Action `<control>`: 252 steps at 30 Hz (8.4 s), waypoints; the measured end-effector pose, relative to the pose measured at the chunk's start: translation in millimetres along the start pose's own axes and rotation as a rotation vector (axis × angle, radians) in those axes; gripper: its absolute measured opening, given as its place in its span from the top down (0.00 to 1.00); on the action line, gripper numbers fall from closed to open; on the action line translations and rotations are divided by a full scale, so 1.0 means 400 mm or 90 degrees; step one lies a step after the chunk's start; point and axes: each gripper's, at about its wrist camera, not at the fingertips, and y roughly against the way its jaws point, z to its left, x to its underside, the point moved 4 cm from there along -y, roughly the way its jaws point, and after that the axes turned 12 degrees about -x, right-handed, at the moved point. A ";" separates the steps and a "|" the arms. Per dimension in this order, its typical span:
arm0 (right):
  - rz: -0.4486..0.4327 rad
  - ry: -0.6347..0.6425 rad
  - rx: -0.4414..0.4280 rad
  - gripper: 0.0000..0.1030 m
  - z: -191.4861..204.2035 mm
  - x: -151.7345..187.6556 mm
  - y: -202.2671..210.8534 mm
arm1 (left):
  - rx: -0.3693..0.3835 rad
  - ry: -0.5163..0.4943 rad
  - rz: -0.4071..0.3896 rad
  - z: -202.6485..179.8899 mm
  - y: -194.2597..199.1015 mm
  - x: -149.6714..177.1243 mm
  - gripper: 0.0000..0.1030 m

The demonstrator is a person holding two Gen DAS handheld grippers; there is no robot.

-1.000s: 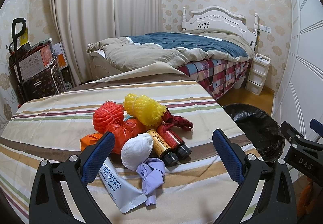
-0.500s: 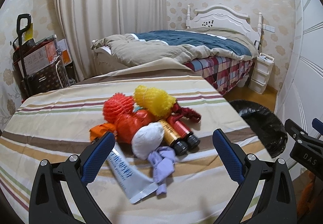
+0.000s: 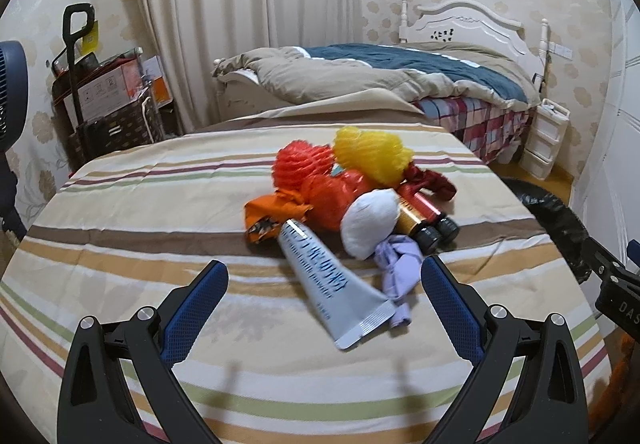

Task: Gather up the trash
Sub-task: 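Lower the left gripper onto the white-blue milk powder tube and close, then grasp the lavender cloth with the right gripper while the left gripper holds the tube, then carry the tube and the lavender cloth over the black trash bin with both grippers, then open both grippers to drop the tube and cloth into the bin, then grasp the white cloth bundle with the left gripper while the right gripper returns to the pile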

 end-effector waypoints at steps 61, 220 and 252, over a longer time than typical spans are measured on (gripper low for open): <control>0.108 0.141 -0.186 0.29 0.389 0.009 -0.095 | -0.005 0.020 0.089 0.195 -0.088 0.026 0.67; 0.091 -0.015 -0.099 0.29 0.007 -0.038 -0.133 | 0.047 -0.065 0.010 -0.120 -0.075 -0.064 0.21; 0.123 0.066 -0.146 0.29 0.181 -0.019 -0.155 | 0.113 -0.034 0.073 -0.016 -0.084 -0.033 0.62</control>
